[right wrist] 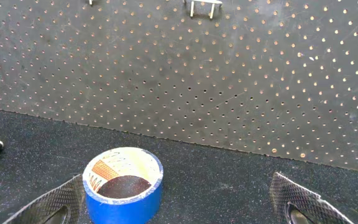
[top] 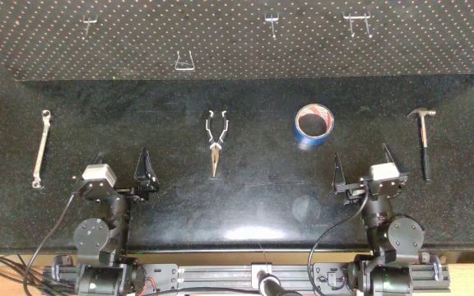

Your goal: Place Tools Onto Pegboard

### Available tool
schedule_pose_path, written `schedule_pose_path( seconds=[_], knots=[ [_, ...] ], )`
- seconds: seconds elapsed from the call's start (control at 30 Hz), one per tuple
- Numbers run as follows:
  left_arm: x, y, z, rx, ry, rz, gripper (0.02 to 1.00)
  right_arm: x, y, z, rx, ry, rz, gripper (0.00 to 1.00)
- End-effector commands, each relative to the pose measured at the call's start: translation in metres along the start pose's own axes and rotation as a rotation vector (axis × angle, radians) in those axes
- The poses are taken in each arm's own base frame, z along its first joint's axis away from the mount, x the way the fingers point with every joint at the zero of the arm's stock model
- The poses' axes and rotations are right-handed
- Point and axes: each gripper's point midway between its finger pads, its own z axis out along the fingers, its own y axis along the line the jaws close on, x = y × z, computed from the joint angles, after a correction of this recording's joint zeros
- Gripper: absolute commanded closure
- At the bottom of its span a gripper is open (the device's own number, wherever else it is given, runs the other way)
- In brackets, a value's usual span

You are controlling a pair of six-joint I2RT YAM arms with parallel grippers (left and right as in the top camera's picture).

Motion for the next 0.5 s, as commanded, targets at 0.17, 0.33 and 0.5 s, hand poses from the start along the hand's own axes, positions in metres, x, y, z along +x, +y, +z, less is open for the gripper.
schedule_pose_path(
  seconds=[0.17,0.33,0.5],
  knots=[
    [0.0004,-0.0036,-0.0008,0.024,0.000,0.158,0.025,-0.0002,0.0108,0.0005,-0.043,-0.008,-0.016,0.025],
    [0.0002,-0.0028,-0.0008,0.021,-0.001,0.158,0.023,-0.0002,0.0108,0.0005,-0.043,-0.008,-0.016,0.023],
    [-0.0010,0.0027,-0.0007,-0.001,-0.004,0.156,0.023,-0.0002,0.0108,0.0005,-0.043,-0.008,-0.016,0.025]
  ],
)
